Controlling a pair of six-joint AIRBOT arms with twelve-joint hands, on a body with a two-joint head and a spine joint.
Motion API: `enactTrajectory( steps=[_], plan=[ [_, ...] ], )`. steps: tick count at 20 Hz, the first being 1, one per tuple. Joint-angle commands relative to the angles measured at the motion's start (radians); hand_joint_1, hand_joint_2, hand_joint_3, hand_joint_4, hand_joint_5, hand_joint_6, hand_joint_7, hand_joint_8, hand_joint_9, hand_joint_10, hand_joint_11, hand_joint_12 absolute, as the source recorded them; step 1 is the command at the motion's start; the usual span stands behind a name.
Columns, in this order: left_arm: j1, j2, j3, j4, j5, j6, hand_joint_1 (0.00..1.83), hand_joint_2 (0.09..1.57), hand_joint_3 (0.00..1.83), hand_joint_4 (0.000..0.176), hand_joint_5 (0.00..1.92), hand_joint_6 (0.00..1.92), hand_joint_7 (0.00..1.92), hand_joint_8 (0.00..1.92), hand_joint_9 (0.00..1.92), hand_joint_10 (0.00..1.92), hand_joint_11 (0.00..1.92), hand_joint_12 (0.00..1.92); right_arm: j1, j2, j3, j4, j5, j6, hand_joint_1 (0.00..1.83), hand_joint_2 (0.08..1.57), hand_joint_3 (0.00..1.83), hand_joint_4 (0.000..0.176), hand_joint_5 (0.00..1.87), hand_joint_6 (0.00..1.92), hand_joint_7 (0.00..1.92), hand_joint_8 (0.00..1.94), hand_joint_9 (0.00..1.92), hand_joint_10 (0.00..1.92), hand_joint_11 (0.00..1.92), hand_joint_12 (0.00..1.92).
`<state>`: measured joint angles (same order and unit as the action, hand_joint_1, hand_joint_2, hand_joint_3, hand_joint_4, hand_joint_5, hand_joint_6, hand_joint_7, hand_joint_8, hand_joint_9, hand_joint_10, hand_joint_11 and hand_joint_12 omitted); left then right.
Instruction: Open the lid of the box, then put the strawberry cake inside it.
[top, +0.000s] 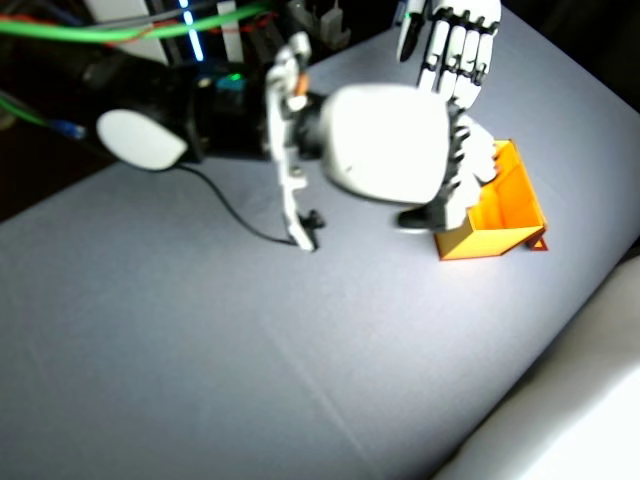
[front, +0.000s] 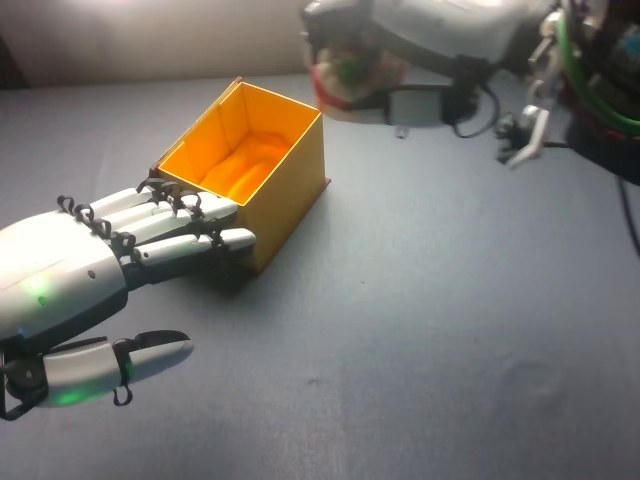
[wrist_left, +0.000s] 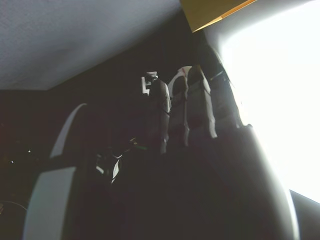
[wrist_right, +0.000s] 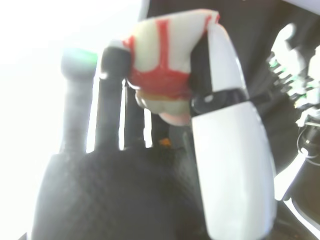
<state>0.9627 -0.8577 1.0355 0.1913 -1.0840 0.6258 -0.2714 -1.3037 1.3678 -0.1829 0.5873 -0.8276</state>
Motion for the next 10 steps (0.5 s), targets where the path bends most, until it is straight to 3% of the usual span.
enactTrajectory(
  steps=[1,2,3,4,5,6,7,8,9,10],
  plan=[
    [-0.012,-0.003,0.004,-0.017,-0.11,-0.009,0.4,1.43,0.0,0.0,0.23,0.01,0.1,0.0,0.07,0.01,0.0,0.82,0.02,-0.004,0.009,0.01,0.114,0.003,1.21,1.25,0.0,0.0,0.8,1.02,0.71,1.67,0.72,1.85,0.75,1.92],
    [-0.014,-0.005,0.008,-0.013,-0.107,-0.011,0.4,1.43,0.0,0.0,0.24,0.01,0.1,0.0,0.07,0.0,0.0,0.82,0.027,-0.022,0.021,0.009,0.112,0.003,1.22,1.22,0.0,0.0,0.79,1.22,0.78,1.45,0.88,1.91,0.91,1.92],
    [-0.017,-0.009,0.012,-0.008,-0.103,-0.016,0.4,1.43,0.0,0.0,0.24,0.01,0.1,0.0,0.08,0.01,0.0,0.82,0.033,-0.044,0.034,0.007,0.105,0.003,1.13,1.22,0.0,0.0,0.78,1.28,1.19,1.84,1.35,1.92,1.43,1.92],
    [-0.02,-0.014,0.017,-0.002,-0.1,-0.023,0.35,1.44,0.01,0.0,0.24,0.01,0.09,0.0,0.07,0.0,0.0,0.81,0.036,-0.062,0.046,0.003,0.096,0.003,1.12,1.23,0.0,0.0,0.77,1.3,1.24,1.81,1.44,1.88,1.5,1.92],
    [-0.026,-0.02,0.023,0.006,-0.093,-0.029,0.35,1.44,0.01,0.0,0.24,0.01,0.09,0.0,0.07,0.0,0.0,0.81,0.04,-0.084,0.06,-0.001,0.079,0.003,1.12,1.23,0.0,0.0,0.77,1.3,1.24,1.81,1.44,1.88,1.5,1.92],
    [-0.029,-0.025,0.026,0.011,-0.089,-0.033,0.31,1.45,0.01,0.0,0.25,0.01,0.11,0.01,0.09,0.01,0.0,0.84,0.042,-0.105,0.073,-0.001,0.064,0.003,1.31,1.22,0.0,0.0,0.71,1.09,0.85,1.5,0.98,1.64,1.02,1.8],
    [-0.032,-0.031,0.031,0.013,-0.085,-0.038,0.33,1.45,0.0,0.002,0.25,0.0,0.13,0.01,0.11,0.02,0.0,0.82,0.045,-0.125,0.087,-0.001,0.052,0.003,1.23,1.24,0.01,0.0,0.69,1.19,0.83,1.51,0.89,1.51,0.9,1.75],
    [-0.033,-0.037,0.035,0.016,-0.082,-0.044,0.3,1.46,0.0,0.015,0.24,0.0,0.13,0.01,0.11,0.02,0.0,0.83,0.048,-0.143,0.1,-0.001,0.041,0.003,1.19,1.27,0.01,0.0,0.66,1.4,0.72,1.54,1.04,1.84,1.13,1.89],
    [-0.035,-0.043,0.039,0.02,-0.077,-0.051,0.27,1.46,0.0,0.017,0.24,0.0,0.15,0.01,0.12,0.02,0.0,0.74,0.053,-0.158,0.112,-0.001,0.029,0.003,1.18,1.28,0.01,0.0,0.65,1.44,0.7,1.55,1.02,1.9,1.14,1.91],
    [-0.04,-0.049,0.043,0.026,-0.068,-0.057,0.28,1.46,0.0,0.0,0.26,0.01,0.19,0.01,0.13,0.02,0.0,0.64,0.058,-0.169,0.12,-0.001,0.019,0.003,1.19,1.27,0.0,0.0,0.67,1.24,0.74,1.62,0.85,1.74,0.87,1.92]
  ],
)
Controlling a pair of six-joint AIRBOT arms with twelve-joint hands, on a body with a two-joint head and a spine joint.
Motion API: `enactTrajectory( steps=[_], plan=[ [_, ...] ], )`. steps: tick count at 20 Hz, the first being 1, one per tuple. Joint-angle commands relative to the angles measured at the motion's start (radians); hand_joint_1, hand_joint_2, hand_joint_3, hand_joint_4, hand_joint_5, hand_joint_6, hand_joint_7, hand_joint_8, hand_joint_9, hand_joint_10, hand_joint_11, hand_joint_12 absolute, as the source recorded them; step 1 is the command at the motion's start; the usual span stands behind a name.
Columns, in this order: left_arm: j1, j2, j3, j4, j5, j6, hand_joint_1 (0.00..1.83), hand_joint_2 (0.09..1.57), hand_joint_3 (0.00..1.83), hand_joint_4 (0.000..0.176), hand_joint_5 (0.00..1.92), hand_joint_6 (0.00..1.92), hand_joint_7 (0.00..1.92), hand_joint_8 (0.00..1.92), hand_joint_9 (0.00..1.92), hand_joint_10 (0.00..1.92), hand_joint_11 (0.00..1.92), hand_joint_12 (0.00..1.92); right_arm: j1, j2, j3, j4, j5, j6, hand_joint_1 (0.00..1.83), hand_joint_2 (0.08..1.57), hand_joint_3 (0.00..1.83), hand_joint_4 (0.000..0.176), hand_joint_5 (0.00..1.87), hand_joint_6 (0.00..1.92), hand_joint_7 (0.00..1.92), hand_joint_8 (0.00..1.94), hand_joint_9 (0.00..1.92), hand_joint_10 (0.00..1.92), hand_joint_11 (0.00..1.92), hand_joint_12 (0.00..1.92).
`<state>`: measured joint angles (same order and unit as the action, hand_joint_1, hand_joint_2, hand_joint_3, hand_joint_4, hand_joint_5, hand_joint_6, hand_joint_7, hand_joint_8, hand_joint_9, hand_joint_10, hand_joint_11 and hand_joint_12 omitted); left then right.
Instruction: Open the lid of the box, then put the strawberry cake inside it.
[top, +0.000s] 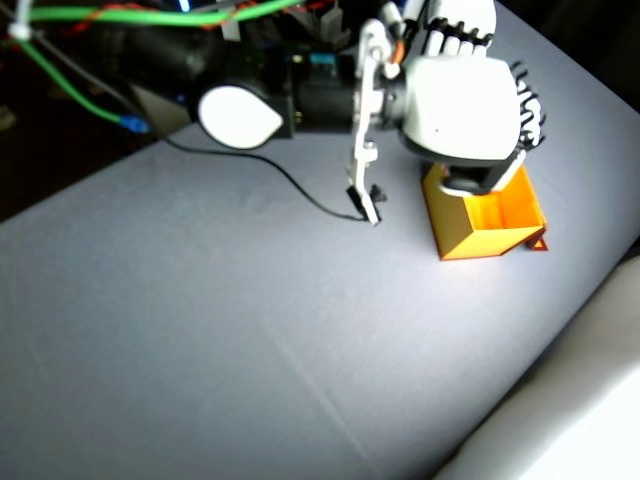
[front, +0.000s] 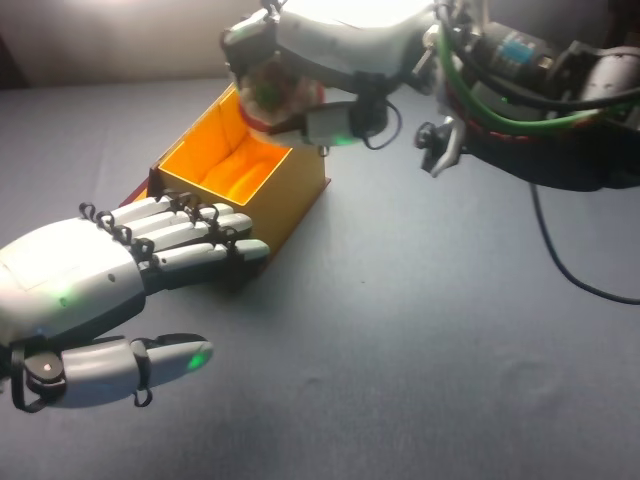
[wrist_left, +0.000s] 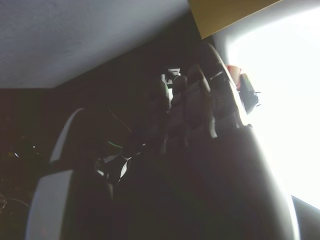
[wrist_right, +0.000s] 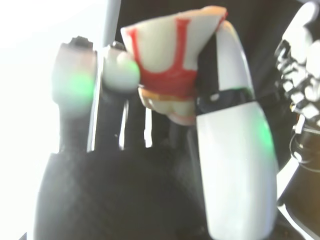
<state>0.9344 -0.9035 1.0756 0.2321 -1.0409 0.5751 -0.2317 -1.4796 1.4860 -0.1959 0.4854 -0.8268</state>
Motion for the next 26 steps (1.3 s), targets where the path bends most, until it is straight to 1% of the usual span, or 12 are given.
enactTrajectory(
  steps=[1,4,7,8,9,10,12,14,22,23,24,26],
  plan=[
    [-0.014,-0.006,0.005,-0.013,-0.109,-0.008,0.31,1.46,0.0,0.0,0.28,0.01,0.21,0.02,0.14,0.03,0.0,0.67,0.022,-0.001,0.007,0.012,0.115,0.002,1.2,1.27,0.0,0.0,0.65,1.23,0.77,1.62,0.89,1.67,0.88,1.9],
    [-0.022,-0.018,0.013,-0.005,-0.103,-0.017,0.26,1.47,0.0,0.017,0.26,0.01,0.15,0.0,0.12,0.02,0.0,0.94,0.027,-0.036,0.035,0.013,0.085,0.002,1.19,1.29,0.0,0.0,0.57,1.35,0.79,1.57,0.89,1.47,0.76,1.81],
    [-0.026,-0.026,0.018,-0.004,-0.101,-0.022,0.29,1.47,0.0,0.0,0.28,0.01,0.16,0.0,0.13,0.02,0.0,0.81,0.027,-0.059,0.052,0.016,0.061,0.002,1.16,1.29,0.0,0.0,0.58,1.4,0.77,1.52,0.78,1.35,0.71,1.74],
    [-0.028,-0.03,0.02,-0.002,-0.099,-0.024,0.24,1.48,0.0,0.0,0.27,0.0,0.16,0.0,0.11,0.02,0.0,0.7,0.027,-0.064,0.055,0.016,0.055,0.002,1.09,1.33,0.01,0.0,0.55,1.59,0.66,1.54,0.61,1.13,0.45,1.69],
    [-0.032,-0.034,0.023,0.0,-0.096,-0.027,0.27,1.47,0.0,0.0,0.3,0.01,0.21,0.02,0.13,0.02,0.0,0.65,0.027,-0.067,0.057,0.016,0.051,0.002,1.03,1.35,0.0,0.0,0.55,1.59,0.51,1.01,0.46,1.01,0.22,1.68],
    [-0.033,-0.036,0.025,0.001,-0.095,-0.028,0.3,1.46,0.0,0.0,0.32,0.01,0.25,0.02,0.15,0.03,0.0,0.76,0.027,-0.069,0.058,0.016,0.047,0.002,1.13,1.28,0.0,0.0,0.36,0.98,0.49,0.67,0.42,0.83,0.13,1.58],
    [-0.034,-0.039,0.027,0.001,-0.095,-0.03,0.23,1.47,0.0,0.0,0.29,0.0,0.2,0.0,0.14,0.03,0.0,0.89,0.027,-0.072,0.059,0.016,0.043,0.002,1.05,1.19,0.0,0.0,0.28,0.47,0.4,0.25,0.28,0.54,0.02,1.41],
    [-0.035,-0.041,0.028,0.001,-0.095,-0.032,0.24,1.48,0.0,0.0,0.32,0.01,0.19,0.0,0.1,0.01,0.0,0.59,0.027,-0.073,0.059,0.016,0.039,0.002,0.86,1.18,0.0,0.0,0.22,0.14,0.27,0.02,0.17,0.2,0.0,1.12],
    [-0.035,-0.041,0.028,-0.005,-0.102,-0.032,0.31,1.46,0.0,0.0,0.29,0.0,0.19,0.0,0.13,0.04,0.0,0.76,0.026,-0.072,0.041,0.015,0.038,0.002,0.79,1.14,0.0,0.0,0.25,0.03,0.27,0.01,0.2,0.08,0.0,1.01],
    [-0.035,-0.041,0.028,-0.008,-0.104,-0.032,0.26,1.46,0.0,0.003,0.28,0.0,0.18,0.0,0.11,0.03,0.0,0.64,0.026,-0.072,0.03,0.014,0.039,0.002,0.76,1.17,0.0,0.02,0.19,0.01,0.19,0.0,0.11,0.03,0.0,0.52],
    [-0.035,-0.041,0.027,-0.01,-0.106,-0.032,0.3,1.45,0.0,0.0,0.31,0.01,0.19,0.0,0.11,0.03,0.0,0.57,0.026,-0.072,0.018,0.012,0.039,0.002,0.79,1.17,0.0,0.013,0.15,0.0,0.14,0.0,0.08,0.01,0.0,0.42],
    [-0.035,-0.041,0.025,-0.014,-0.109,-0.032,0.39,1.43,0.0,0.005,0.26,0.0,0.18,0.0,0.15,0.04,0.0,0.91,0.026,-0.061,-0.001,0.009,0.039,0.002,0.74,1.18,0.0,0.024,0.11,0.01,0.09,0.01,0.03,0.0,0.0,0.06]
  ],
)
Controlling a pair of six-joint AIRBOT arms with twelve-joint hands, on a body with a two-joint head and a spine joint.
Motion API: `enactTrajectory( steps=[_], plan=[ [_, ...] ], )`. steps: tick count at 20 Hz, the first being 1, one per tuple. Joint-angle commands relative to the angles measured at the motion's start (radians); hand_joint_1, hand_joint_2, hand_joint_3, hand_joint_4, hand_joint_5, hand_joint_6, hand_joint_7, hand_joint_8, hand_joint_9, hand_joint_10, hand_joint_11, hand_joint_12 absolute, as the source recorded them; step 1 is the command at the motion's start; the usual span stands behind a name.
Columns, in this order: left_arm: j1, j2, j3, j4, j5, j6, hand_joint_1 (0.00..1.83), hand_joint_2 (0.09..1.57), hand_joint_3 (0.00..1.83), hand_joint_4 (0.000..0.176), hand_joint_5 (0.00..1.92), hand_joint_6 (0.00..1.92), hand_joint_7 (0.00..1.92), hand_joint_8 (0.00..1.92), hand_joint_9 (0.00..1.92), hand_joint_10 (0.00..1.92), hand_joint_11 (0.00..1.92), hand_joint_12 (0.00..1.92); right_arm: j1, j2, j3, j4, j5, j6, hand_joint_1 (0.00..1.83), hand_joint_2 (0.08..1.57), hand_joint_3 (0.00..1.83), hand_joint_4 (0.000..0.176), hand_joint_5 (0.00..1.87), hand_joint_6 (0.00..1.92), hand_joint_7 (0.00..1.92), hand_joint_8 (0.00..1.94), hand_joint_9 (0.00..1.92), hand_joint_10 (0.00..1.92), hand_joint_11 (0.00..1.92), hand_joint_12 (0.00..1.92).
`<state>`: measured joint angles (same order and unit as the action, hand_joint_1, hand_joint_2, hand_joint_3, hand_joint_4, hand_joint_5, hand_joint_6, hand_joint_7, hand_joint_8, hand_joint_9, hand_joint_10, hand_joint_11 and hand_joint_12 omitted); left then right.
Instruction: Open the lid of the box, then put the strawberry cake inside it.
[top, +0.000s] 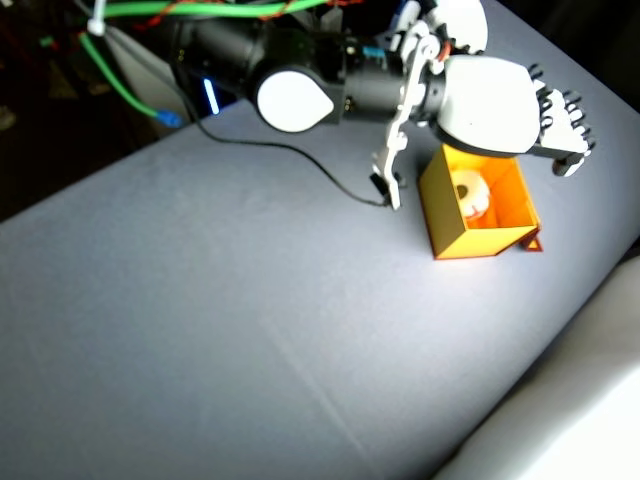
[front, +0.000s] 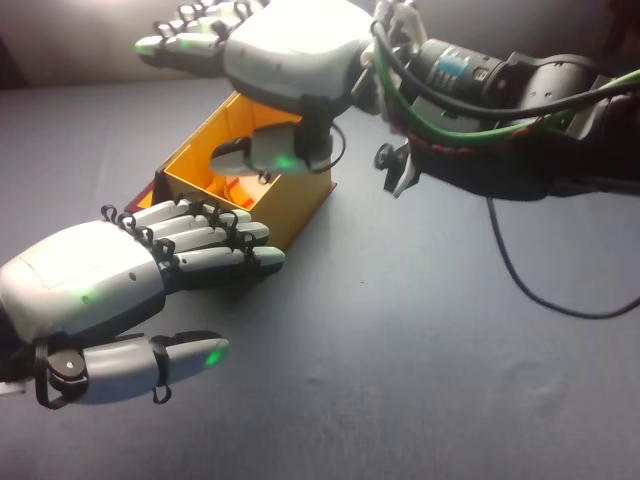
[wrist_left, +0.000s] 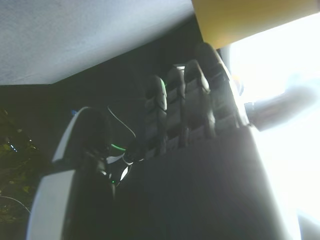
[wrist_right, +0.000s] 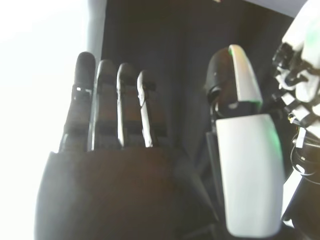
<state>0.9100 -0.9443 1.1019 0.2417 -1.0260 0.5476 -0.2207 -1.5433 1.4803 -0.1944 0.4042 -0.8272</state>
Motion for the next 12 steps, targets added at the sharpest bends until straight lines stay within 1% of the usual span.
enactTrajectory(
  steps=[1,2,3,4,5,6,7,8,9,10,11,12],
  plan=[
    [-0.011,0.001,-0.003,-0.027,-0.127,-0.005,0.3,1.44,0.0,0.038,0.24,0.0,0.14,0.0,0.1,0.02,0.0,0.75,0.014,0.029,-0.013,0.007,0.124,0.003,0.73,1.18,0.0,0.014,0.09,0.0,0.08,0.01,0.06,0.01,0.05,0.03],
    [-0.009,0.002,-0.007,-0.031,-0.131,-0.004,0.31,1.44,0.0,0.028,0.25,0.01,0.15,0.01,0.1,0.02,0.0,0.79,0.007,0.062,-0.038,0.004,0.138,0.003,0.73,1.18,0.0,0.002,0.07,0.01,0.04,0.0,0.03,0.01,0.01,0.25],
    [-0.008,0.004,-0.011,-0.038,-0.136,-0.001,0.3,1.44,0.0,0.034,0.23,0.01,0.14,0.0,0.1,0.02,0.0,0.73,0.001,0.1,-0.066,0.003,0.154,0.003,0.68,1.19,0.0,0.001,0.06,0.0,0.03,0.0,0.03,0.01,0.0,0.45],
    [-0.005,0.008,-0.015,-0.046,-0.141,0.007,0.32,1.45,0.0,0.012,0.24,0.01,0.15,0.0,0.12,0.03,0.0,0.86,-0.006,0.127,-0.088,0.002,0.17,0.003,0.7,1.19,0.0,0.0,0.1,0.01,0.05,0.0,0.05,0.01,0.0,0.56],
    [0.002,0.013,-0.021,-0.06,-0.152,0.017,0.33,1.45,0.0,0.006,0.25,0.02,0.16,0.0,0.12,0.03,0.0,0.89,-0.016,0.167,-0.121,-0.012,0.194,0.004,0.72,1.2,0.0,0.0,0.09,0.0,0.02,0.0,0.01,0.0,0.0,0.5],
    [0.006,0.017,-0.025,-0.07,-0.16,0.022,0.37,1.43,0.0,0.0,0.27,0.02,0.17,0.0,0.13,0.03,0.0,0.84,-0.022,0.194,-0.143,-0.022,0.211,0.004,0.62,1.22,0.0,0.001,0.03,0.0,0.0,0.0,0.0,0.0,0.0,0.44],
    [0.013,0.022,-0.029,-0.081,-0.172,0.029,0.43,1.42,0.0,0.0,0.28,0.02,0.18,0.01,0.13,0.03,0.0,0.73,-0.029,0.23,-0.172,-0.027,0.236,0.004,0.51,1.27,0.01,0.024,0.01,0.0,0.0,0.0,0.0,0.0,0.0,0.09],
    [0.03,0.034,-0.038,-0.106,-0.195,0.046,0.47,1.4,0.0,0.0,0.28,0.01,0.2,0.01,0.15,0.03,0.0,0.85,-0.06,0.295,-0.223,-0.027,0.286,0.013,0.48,1.25,0.0,0.025,0.0,0.0,0.0,0.0,0.0,0.0,0.0,0.02],
    [0.037,0.039,-0.043,-0.115,-0.205,0.052,0.44,1.4,0.0,0.0,0.27,0.01,0.21,0.01,0.16,0.04,0.0,0.98,-0.07,0.314,-0.239,-0.027,0.3,0.016,0.42,1.26,0.0,0.043,0.0,0.0,0.0,0.0,0.0,0.0,0.0,0.0],
    [0.052,0.049,-0.051,-0.138,-0.228,0.069,0.42,1.4,0.0,0.0,0.24,0.0,0.19,0.0,0.16,0.04,0.0,1.08,-0.093,0.352,-0.271,-0.028,0.334,0.018,0.39,1.28,0.01,0.024,0.0,0.0,0.0,0.0,0.0,0.0,0.0,0.0],
    [0.065,0.058,-0.059,-0.161,-0.256,0.087,0.38,1.4,0.0,0.007,0.23,0.0,0.18,0.0,0.15,0.03,0.0,1.11,-0.121,0.386,-0.3,-0.028,0.369,0.018,0.37,1.29,0.01,0.024,0.0,0.0,0.0,0.0,0.0,0.0,0.0,0.0],
    [0.08,0.067,-0.065,-0.18,-0.277,0.099,0.39,1.4,0.0,0.007,0.22,0.0,0.17,0.0,0.16,0.04,0.0,1.13,-0.15,0.42,-0.327,-0.028,0.412,0.018,0.32,1.29,0.01,0.053,0.0,0.0,0.0,0.0,0.0,0.0,0.0,0.0]
  ],
)
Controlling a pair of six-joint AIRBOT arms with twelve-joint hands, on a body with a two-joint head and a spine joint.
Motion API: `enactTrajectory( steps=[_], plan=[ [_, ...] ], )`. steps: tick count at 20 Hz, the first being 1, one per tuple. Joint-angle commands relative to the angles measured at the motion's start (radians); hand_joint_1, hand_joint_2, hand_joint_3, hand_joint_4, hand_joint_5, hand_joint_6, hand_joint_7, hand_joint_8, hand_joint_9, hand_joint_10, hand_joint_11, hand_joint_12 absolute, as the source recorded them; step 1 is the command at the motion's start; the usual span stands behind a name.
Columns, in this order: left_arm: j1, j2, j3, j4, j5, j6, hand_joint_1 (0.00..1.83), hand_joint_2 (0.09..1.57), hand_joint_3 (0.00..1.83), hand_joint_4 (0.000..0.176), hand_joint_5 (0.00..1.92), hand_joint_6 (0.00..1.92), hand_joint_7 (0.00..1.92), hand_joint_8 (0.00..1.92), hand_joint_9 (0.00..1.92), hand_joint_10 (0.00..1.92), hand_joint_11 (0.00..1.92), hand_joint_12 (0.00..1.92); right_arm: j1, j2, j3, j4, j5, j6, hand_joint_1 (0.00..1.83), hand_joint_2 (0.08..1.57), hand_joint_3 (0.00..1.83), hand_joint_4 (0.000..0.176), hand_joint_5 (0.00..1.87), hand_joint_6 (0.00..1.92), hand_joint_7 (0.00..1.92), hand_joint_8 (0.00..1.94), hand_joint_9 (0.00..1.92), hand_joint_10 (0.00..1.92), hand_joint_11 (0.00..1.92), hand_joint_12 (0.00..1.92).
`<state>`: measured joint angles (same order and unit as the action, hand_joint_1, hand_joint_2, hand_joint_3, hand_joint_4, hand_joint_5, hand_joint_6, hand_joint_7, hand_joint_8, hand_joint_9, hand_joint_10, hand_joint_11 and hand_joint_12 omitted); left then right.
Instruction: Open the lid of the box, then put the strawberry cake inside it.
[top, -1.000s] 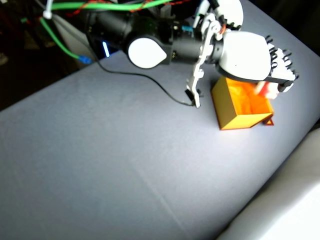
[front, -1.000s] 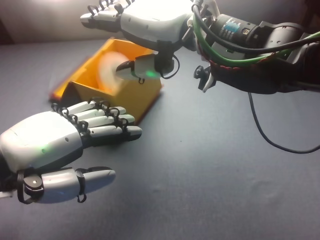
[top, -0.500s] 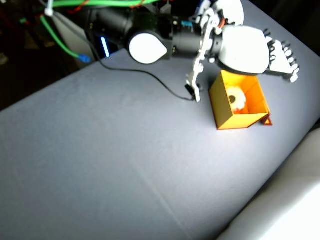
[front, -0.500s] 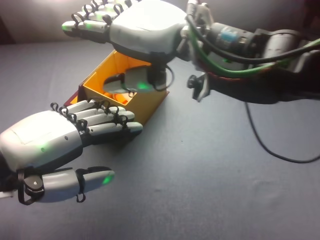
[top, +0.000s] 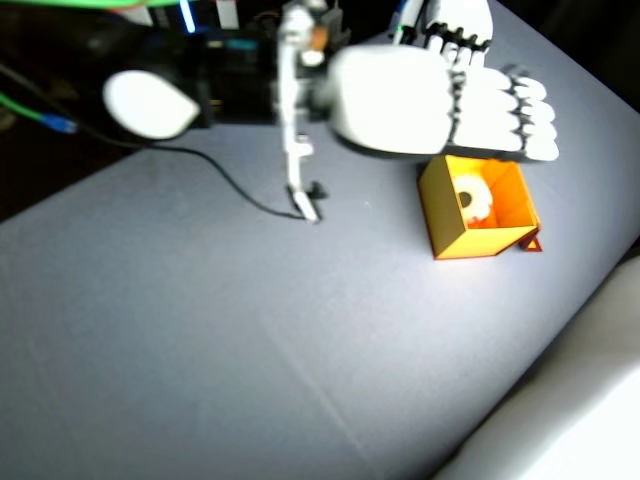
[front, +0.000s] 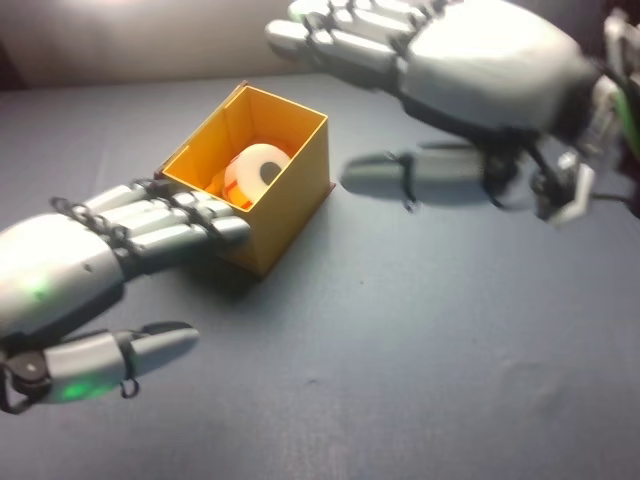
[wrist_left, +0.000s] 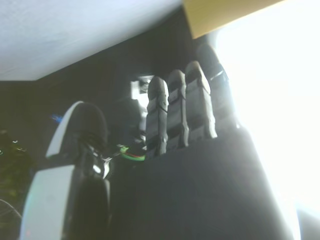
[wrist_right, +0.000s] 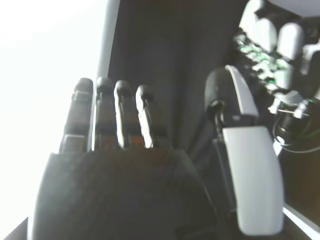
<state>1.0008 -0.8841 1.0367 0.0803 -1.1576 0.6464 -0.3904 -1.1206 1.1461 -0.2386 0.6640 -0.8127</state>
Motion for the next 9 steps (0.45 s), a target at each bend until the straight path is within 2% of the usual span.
enactTrajectory(
  steps=[1,2,3,4,5,6,7,8,9],
  plan=[
    [0.0,0.013,-0.004,-0.038,-0.17,0.01,0.46,1.39,0.0,0.0,0.26,0.01,0.17,0.0,0.18,0.05,0.0,1.22,-0.012,0.031,-0.019,0.017,0.194,0.004,0.36,1.3,0.01,0.052,0.0,0.0,0.0,0.0,0.0,0.0,0.0,0.0],
    [0.011,0.019,-0.011,-0.06,-0.201,0.028,0.43,1.4,0.0,0.0,0.24,0.0,0.14,0.0,0.16,0.03,0.0,1.16,-0.051,0.072,-0.049,0.022,0.244,0.006,0.37,1.3,0.01,0.058,0.0,0.0,0.0,0.0,0.0,0.0,0.0,0.0],
    [0.019,0.025,-0.017,-0.079,-0.228,0.044,0.41,1.42,0.0,0.014,0.2,0.0,0.1,0.0,0.12,0.02,0.0,1.01,-0.091,0.1,-0.071,0.04,0.289,0.006,0.31,1.28,0.0,0.074,0.0,0.0,0.0,0.0,0.0,0.0,0.0,0.0],
    [0.03,0.03,-0.023,-0.1,-0.255,0.06,0.4,1.41,0.0,0.016,0.18,0.0,0.09,0.0,0.1,0.01,0.0,0.98,-0.132,0.119,-0.089,0.064,0.341,0.006,0.22,1.27,0.0,0.08,0.0,0.0,0.0,0.0,0.0,0.0,0.0,0.0],
    [0.042,0.032,-0.025,-0.121,-0.282,0.07,0.38,1.41,0.0,0.004,0.17,0.0,0.07,0.0,0.08,0.0,0.0,0.92,-0.185,0.137,-0.105,0.089,0.395,0.006,0.21,1.26,0.0,0.115,0.0,0.0,0.0,0.0,0.0,0.0,0.0,0.0],
    [0.05,0.032,-0.026,-0.14,-0.307,0.077,0.41,1.41,0.0,0.0,0.12,0.0,0.02,0.0,0.01,0.0,0.0,0.69,-0.229,0.155,-0.121,0.114,0.447,0.006,0.21,1.25,0.0,0.114,0.0,0.0,0.0,0.0,0.0,0.0,0.0,0.0],
    [0.062,0.03,-0.029,-0.18,-0.364,0.096,0.36,1.4,0.0,0.019,0.02,0.0,0.0,0.0,0.0,0.0,0.0,0.46,-0.337,0.202,-0.158,0.172,0.56,0.006,0.32,1.25,0.0,0.129,0.0,0.0,0.0,0.0,0.0,0.0,0.0,0.0],
    [0.062,0.03,-0.029,-0.184,-0.372,0.098,0.36,1.4,0.0,0.019,0.02,0.0,0.0,0.0,0.0,0.0,0.0,0.46,-0.349,0.208,-0.162,0.176,0.568,0.006,0.32,1.25,0.0,0.129,0.0,0.0,0.0,0.0,0.0,0.0,0.0,0.0],
    [0.063,0.029,-0.03,-0.195,-0.392,0.102,0.36,1.39,0.0,0.01,0.0,0.0,0.0,0.0,0.0,0.0,0.0,0.51,-0.396,0.237,-0.18,0.207,0.62,0.004,0.32,1.26,0.0,0.122,0.0,0.0,0.0,0.0,0.0,0.0,0.0,0.0]
  ],
)
